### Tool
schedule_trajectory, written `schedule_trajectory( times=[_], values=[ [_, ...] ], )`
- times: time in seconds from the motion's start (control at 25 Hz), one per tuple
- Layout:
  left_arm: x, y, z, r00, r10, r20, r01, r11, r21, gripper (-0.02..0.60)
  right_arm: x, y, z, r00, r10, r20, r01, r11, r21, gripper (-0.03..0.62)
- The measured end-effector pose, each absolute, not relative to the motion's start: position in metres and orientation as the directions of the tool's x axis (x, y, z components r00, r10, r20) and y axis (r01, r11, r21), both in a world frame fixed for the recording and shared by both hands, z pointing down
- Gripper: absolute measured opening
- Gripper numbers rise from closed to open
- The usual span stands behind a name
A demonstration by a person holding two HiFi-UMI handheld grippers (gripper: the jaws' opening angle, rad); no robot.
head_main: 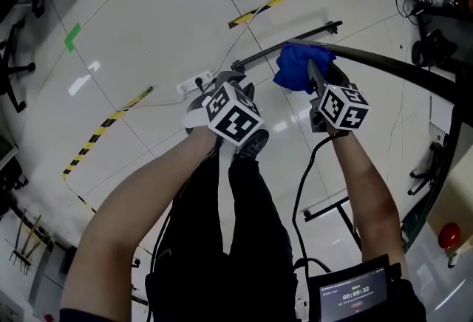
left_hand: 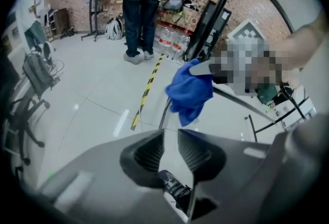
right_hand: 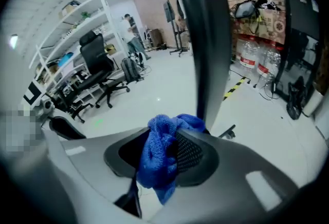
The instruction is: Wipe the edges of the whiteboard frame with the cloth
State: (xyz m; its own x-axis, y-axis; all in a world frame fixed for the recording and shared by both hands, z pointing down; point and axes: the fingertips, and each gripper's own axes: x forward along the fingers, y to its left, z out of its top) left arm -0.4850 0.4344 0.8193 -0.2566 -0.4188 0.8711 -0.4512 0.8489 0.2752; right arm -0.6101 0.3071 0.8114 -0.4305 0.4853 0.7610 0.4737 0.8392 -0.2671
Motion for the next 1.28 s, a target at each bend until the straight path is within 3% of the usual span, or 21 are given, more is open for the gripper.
schedule_trajectory(
  times=[0.08, 0.16, 0.28, 0.44, 0.48, 0.56, 0.68, 0.8, 0.92, 1.28],
  values=[
    [-0.502, 0.419, 0.807, -0.293, -0.435, 0.851, -0.553, 0.803, 0.22, 0.105, -0.608, 0.326, 0.797, -0.425, 0.542, 0.725, 0.503, 0.807, -0.309, 0.14],
    [-0.52, 0.404, 0.795, -0.35, -0.43, 0.832, -0.694, 0.716, 0.078, 0.257, -0.603, 0.345, 0.782, -0.414, 0.61, 0.675, 0.507, 0.771, -0.385, 0.138],
    [-0.538, 0.381, 0.783, -0.397, -0.464, 0.792, -0.824, 0.56, -0.085, 0.394, -0.59, 0.37, 0.757, -0.366, 0.737, 0.569, 0.508, 0.67, -0.541, 0.137],
    [-0.536, 0.355, 0.783, -0.346, -0.519, 0.782, -0.902, 0.414, -0.124, 0.451, -0.572, 0.392, 0.731, -0.29, 0.86, 0.419, 0.433, 0.509, -0.744, 0.139],
    [-0.538, 0.356, 0.785, -0.355, -0.502, 0.789, -0.901, 0.408, -0.146, 0.438, -0.568, 0.392, 0.728, -0.279, 0.875, 0.395, 0.406, 0.481, -0.777, 0.143],
    [-0.544, 0.362, 0.788, -0.374, -0.477, 0.795, -0.895, 0.411, -0.175, 0.222, -0.563, 0.386, 0.723, -0.264, 0.896, 0.358, 0.381, 0.438, -0.814, 0.141],
    [-0.557, 0.367, 0.797, -0.377, -0.462, 0.803, -0.882, 0.444, -0.158, 0.134, -0.569, 0.366, 0.716, -0.325, 0.87, 0.37, 0.407, 0.482, -0.776, 0.14],
    [-0.586, 0.388, 0.817, -0.391, -0.382, 0.838, -0.822, 0.554, -0.131, 0.127, -0.571, 0.337, 0.722, -0.439, 0.764, 0.472, 0.418, 0.639, -0.646, 0.156],
    [-0.622, 0.388, 0.825, -0.42, -0.349, 0.838, -0.814, 0.553, -0.178, 0.129, -0.549, 0.317, 0.73, -0.428, 0.721, 0.545, 0.412, 0.692, -0.593, 0.128],
    [-0.66, 0.329, 0.866, -0.395, -0.291, 0.872, -0.917, 0.067, -0.393, 0.13, -0.487, 0.317, 0.738, -0.324, 0.727, 0.606, 0.404, 0.685, -0.606, 0.079]
  ],
)
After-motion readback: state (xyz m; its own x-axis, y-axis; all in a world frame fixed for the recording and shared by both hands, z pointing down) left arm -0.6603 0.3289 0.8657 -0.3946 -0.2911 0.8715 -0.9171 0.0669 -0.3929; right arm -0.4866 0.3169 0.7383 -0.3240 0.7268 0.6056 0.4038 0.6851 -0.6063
